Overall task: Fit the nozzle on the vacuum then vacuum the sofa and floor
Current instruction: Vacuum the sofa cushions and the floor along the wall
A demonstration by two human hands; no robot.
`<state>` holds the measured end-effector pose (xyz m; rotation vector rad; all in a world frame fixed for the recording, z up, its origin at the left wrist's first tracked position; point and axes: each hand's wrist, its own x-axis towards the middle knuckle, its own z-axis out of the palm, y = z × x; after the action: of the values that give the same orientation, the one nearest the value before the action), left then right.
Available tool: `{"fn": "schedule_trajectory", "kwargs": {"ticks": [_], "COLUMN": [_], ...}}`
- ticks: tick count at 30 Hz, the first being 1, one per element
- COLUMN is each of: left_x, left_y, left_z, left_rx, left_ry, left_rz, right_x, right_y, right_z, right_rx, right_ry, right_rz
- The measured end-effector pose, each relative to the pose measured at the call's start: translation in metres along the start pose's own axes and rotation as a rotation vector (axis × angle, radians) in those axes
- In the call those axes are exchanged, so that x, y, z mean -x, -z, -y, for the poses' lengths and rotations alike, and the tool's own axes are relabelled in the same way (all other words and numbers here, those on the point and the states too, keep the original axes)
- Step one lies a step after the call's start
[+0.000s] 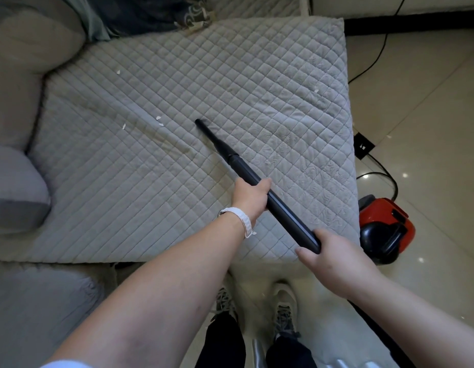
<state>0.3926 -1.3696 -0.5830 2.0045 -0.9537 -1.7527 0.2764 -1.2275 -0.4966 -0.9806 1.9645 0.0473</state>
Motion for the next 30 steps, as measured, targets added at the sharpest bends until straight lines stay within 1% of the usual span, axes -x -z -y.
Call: {"fn": "schedule_trajectory", "kwargs": {"ticks": [9,17,22,30], "left_x": [-0.002,-0.007,-0.013,-0.018], "left_y": [0.022,0.063,0.085,0.100], "left_z": [-0.017,-0.010,-0.008,-0.008], "left_rx": [0.013,0.045,0.076,0.064], "left_ry": [0.009,0.037,0.040,0.057], "left_rz": [0.019,-0.023,-0.029,0.019], "right_x": [-0.001,-0.003,-0.006,0.000], "right_y": [0.000,-0.007,-0.019,-0.034], "right_z": [0.026,0.054,0.070,0.085], "right_rx": [0.003,0.038,0.050,0.056], "right_ry": [-0.005,0.044,0.043,0.032], "right_rz": [-0.012,0.030,0.038,0.003]}}
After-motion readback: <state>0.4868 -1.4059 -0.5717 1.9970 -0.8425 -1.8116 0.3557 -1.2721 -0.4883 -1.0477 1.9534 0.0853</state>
